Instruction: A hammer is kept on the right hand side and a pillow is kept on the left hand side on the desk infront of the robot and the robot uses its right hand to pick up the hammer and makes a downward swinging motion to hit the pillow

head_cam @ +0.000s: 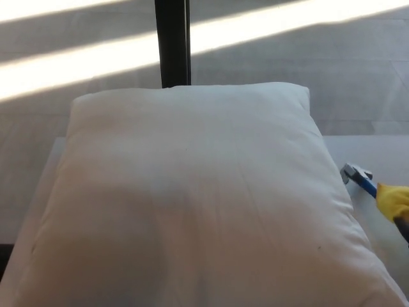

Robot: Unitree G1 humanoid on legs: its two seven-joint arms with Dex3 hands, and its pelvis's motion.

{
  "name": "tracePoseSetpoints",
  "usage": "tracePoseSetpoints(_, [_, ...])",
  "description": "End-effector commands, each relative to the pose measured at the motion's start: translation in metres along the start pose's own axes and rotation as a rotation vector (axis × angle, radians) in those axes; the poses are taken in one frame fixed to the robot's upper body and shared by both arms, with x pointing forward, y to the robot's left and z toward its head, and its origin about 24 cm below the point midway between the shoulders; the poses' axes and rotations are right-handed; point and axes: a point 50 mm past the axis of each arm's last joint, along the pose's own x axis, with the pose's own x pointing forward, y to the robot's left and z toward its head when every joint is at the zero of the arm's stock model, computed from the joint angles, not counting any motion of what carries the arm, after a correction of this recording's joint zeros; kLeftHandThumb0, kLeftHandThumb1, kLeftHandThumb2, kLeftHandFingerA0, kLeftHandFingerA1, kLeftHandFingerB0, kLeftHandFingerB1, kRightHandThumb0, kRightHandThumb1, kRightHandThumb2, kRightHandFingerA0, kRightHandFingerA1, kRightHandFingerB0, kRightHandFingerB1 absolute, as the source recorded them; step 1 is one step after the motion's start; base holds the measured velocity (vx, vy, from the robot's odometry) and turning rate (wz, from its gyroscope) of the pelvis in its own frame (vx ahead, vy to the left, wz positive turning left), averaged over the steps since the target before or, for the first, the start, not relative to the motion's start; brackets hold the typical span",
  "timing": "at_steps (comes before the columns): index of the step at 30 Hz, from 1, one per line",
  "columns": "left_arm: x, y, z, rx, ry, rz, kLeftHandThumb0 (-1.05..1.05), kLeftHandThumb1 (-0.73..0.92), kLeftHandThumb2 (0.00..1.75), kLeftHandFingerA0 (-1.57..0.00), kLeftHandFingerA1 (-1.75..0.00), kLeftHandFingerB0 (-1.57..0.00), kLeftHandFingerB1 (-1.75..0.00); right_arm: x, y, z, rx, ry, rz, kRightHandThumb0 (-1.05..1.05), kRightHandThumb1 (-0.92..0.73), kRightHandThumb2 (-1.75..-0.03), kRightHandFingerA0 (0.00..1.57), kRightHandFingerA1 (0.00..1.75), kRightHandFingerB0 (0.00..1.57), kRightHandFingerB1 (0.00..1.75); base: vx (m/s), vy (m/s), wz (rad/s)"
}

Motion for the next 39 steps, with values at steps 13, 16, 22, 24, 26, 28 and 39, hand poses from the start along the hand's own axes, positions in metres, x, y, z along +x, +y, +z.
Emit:
tracePoseSetpoints(13, [-0.002,0.010,-0.002,0.026,-0.005,0.023,-0.66,0.62,0.59,-0.57,-0.65,-0.66,-0.51,0.013,-0.009,0.119,0.833,-0.194,0.071,-0.24,-0.62,-1.13,1.03,1.75,0.74,1.75,0.00,0.000,0.00])
tracePoseSetpoints(16, [-0.002,0.010,-0.002,0.022,-0.004,0.022,-0.67,0.62,0.59,-0.55,-0.68,-0.66,-0.52,0.006,0.006,0.149,0.865,-0.257,0.156,-0.23,-0.62,-1.10,1.04,1.75,0.69,1.75,0.00,0.000,0.00])
tracePoseSetpoints(22, [-0.002,0.010,-0.002,0.020,-0.002,0.022,-0.67,0.62,0.59,-0.55,-0.68,-0.66,-0.52,0.003,0.008,0.153,0.876,-0.258,0.163,-0.23,-0.62,-1.10,1.04,1.75,0.69,1.75,0.00,0.000,0.00])
tracePoseSetpoints(24, [-0.002,0.010,-0.002,0.020,-0.002,0.022,-0.67,0.62,0.59,-0.55,-0.68,-0.66,-0.52,0.003,0.008,0.153,0.877,-0.256,0.165,-0.23,-0.62,-1.10,1.04,1.75,0.69,1.75,0.00,0.000,0.00])
tracePoseSetpoints(26, [-0.002,0.010,-0.002,0.020,-0.002,0.022,-0.67,0.62,0.59,-0.55,-0.68,-0.66,-0.52,0.002,0.008,0.153,0.879,-0.253,0.166,-0.23,-0.62,-1.10,1.04,1.75,0.69,1.75,0.00,0.000,0.00])
tracePoseSetpoints(28, [-0.002,0.010,-0.002,0.020,-0.002,0.022,-0.67,0.62,0.59,-0.55,-0.68,-0.66,-0.52,0.001,0.008,0.153,0.880,-0.250,0.168,-0.23,-0.62,-1.10,1.04,1.75,0.69,1.75,0.00,0.000,0.00])
tracePoseSetpoints(39, [-0.002,0.010,-0.002,0.020,-0.002,0.022,-0.67,0.62,0.59,-0.55,-0.68,-0.66,-0.52,-0.001,0.007,0.154,0.885,-0.239,0.175,-0.23,-0.62,-1.10,1.04,1.75,0.69,1.75,0.00,0.000,0.00])
